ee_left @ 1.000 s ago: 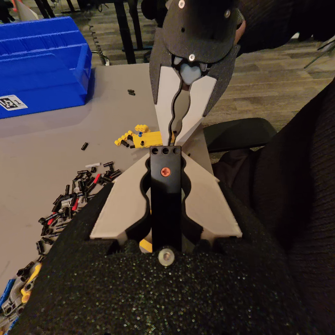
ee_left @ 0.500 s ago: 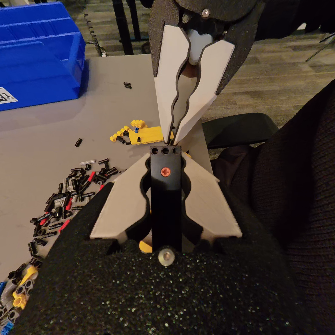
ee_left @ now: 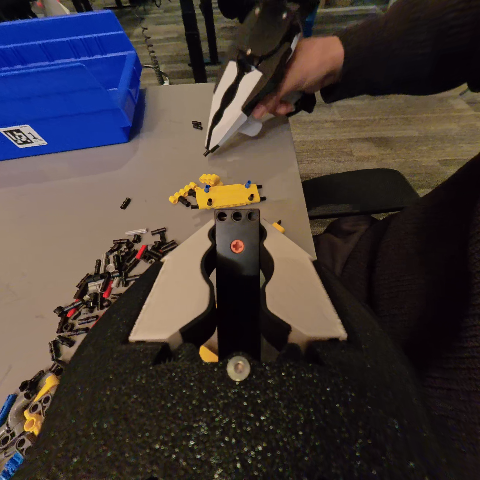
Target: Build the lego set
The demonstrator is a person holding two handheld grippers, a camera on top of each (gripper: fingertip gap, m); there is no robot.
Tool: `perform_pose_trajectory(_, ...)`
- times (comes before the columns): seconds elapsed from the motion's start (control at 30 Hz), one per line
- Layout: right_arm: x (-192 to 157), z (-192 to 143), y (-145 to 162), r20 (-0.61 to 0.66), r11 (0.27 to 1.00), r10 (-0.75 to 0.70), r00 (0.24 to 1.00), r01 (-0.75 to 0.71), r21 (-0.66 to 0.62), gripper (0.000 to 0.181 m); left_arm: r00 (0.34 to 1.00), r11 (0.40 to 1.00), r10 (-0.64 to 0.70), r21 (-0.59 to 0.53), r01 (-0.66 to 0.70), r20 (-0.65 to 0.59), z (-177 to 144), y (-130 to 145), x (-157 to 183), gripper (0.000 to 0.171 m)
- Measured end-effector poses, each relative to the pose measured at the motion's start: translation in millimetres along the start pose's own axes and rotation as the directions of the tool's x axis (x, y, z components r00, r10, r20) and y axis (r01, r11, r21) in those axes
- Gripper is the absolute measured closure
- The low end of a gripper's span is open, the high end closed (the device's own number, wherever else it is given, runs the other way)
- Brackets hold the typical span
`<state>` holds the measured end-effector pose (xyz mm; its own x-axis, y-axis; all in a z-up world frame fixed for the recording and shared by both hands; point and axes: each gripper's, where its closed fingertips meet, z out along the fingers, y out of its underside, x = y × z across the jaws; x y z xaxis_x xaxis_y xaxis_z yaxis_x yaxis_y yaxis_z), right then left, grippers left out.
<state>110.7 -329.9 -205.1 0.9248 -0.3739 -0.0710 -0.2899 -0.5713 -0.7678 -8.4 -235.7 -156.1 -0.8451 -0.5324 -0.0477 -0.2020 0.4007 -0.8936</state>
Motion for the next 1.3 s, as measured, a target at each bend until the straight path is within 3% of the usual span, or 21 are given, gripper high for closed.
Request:
perform_pose_trajectory(0.07,7.8,-1.3,7.4,0.003,0.997,0.07,0.998,-0.07,0.045,0.177,1.0,1.0,-0.007,0.005,0.007,0.007,0.6,-0.6,-1.3,0.145)
perform_pose_trajectory(0.33,5.4,-0.2,15.7,-0.104,0.995,-0.1,0.989,0.101,0.004,0.166,1.0,1.0,-0.022,0.018,0.022,0.012,1.4,-1.2,-3.2,0.145)
perform_pose_trajectory(0.67,14.6,-6.7,20.9,-0.078,0.999,0.012,0.997,-0.01,0.034,0.165,1.0,0.999,-0.025,0.032,0.025,0.009,1.1,-2.0,-3.1,0.145)
perform_pose_trajectory(0.8,18.6,-3.9,19.3,-0.14,1.0,0.002,0.99,0.001,0.022,0.176,1.0,0.999,-0.03,0.043,0.03,0.006,1.2,-2.5,-3.7,0.145)
perform_pose_trajectory(0.97,15.7,-3.3,17.3,-0.132,0.999,-0.002,0.991,0.007,0.036,0.177,1.0,0.998,-0.019,0.061,0.019,0.001,-0.4,-3.6,-2.4,0.145)
perform_pose_trajectory(1.03,1.4,-4.1,8.5,-0.092,0.995,-0.015,0.996,0.023,0.095,0.177,1.0,0.998,0.004,0.068,-0.004,0.007,-1.4,-4.1,-0.7,0.145)
perform_pose_trajectory(1.13,-58.5,-14.1,-25.7,0.068,0.963,-0.073,0.995,0.053,0.264,0.177,0.998,0.995,0.064,0.074,-0.065,0.013,-2.7,-4.8,5.4,0.144)
perform_pose_trajectory(1.2,-96.9,-19.4,-37.9,0.076,0.941,-0.241,0.967,0.214,0.262,0.177,0.995,0.993,0.095,0.073,-0.095,0.003,-2.2,-5.1,10.6,0.144)
perform_pose_trajectory(1.3,-142.5,-24.9,-46.1,0.038,0.829,-0.539,0.842,0.521,0.204,0.177,0.993,0.992,0.109,0.07,-0.107,-0.038,0.1,-5.8,19.0,0.145)
